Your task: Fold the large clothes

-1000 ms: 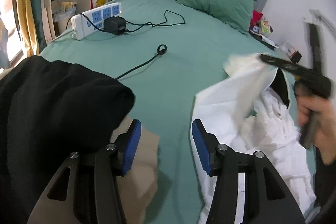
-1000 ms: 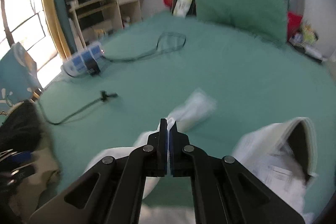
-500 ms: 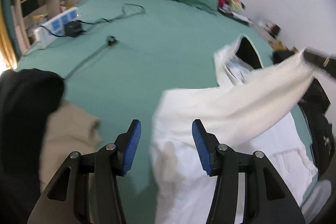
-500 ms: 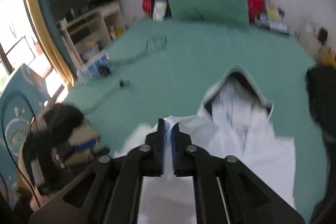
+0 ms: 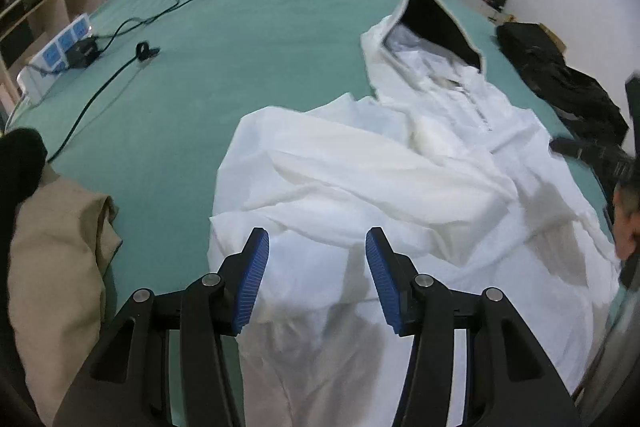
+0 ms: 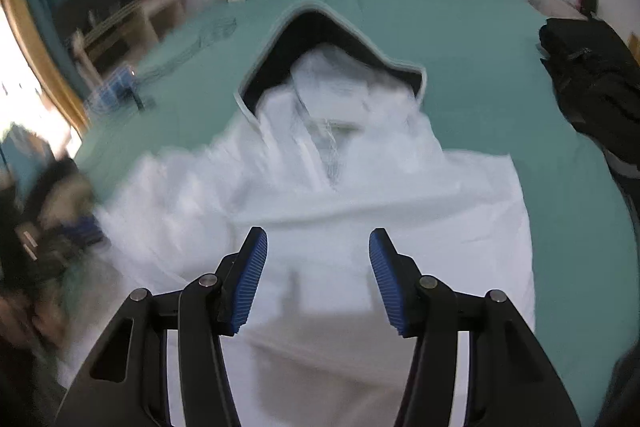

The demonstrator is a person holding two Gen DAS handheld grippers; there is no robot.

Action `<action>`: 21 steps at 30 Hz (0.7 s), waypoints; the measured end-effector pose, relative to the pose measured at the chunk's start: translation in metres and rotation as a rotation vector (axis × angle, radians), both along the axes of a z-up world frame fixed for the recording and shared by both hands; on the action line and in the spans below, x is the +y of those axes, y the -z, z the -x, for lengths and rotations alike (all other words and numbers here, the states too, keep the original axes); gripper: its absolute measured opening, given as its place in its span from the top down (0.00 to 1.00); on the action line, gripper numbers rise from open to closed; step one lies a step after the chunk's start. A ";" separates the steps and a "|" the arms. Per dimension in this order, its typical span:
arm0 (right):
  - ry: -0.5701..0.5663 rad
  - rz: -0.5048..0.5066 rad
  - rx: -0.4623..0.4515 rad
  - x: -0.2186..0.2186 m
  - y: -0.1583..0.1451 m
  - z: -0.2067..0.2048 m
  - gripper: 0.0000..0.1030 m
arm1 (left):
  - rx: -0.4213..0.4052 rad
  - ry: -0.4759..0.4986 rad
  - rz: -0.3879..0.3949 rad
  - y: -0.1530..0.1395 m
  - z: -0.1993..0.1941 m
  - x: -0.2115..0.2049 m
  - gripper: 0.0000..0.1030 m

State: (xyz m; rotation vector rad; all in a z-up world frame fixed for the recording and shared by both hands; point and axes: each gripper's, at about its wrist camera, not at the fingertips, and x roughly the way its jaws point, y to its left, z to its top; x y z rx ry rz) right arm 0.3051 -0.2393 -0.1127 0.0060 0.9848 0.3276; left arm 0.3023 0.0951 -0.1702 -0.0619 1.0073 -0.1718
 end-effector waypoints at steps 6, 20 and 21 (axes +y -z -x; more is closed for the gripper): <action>-0.181 0.307 -0.072 0.031 0.048 0.004 0.52 | 0.009 -0.067 0.036 0.002 -0.009 0.015 0.48; -0.500 0.161 -0.109 0.110 0.041 0.039 0.97 | -0.014 -0.079 0.094 -0.006 -0.008 0.026 0.48; -0.501 0.117 -0.108 0.108 0.035 0.043 0.97 | -0.023 -0.077 0.092 -0.007 -0.007 0.026 0.48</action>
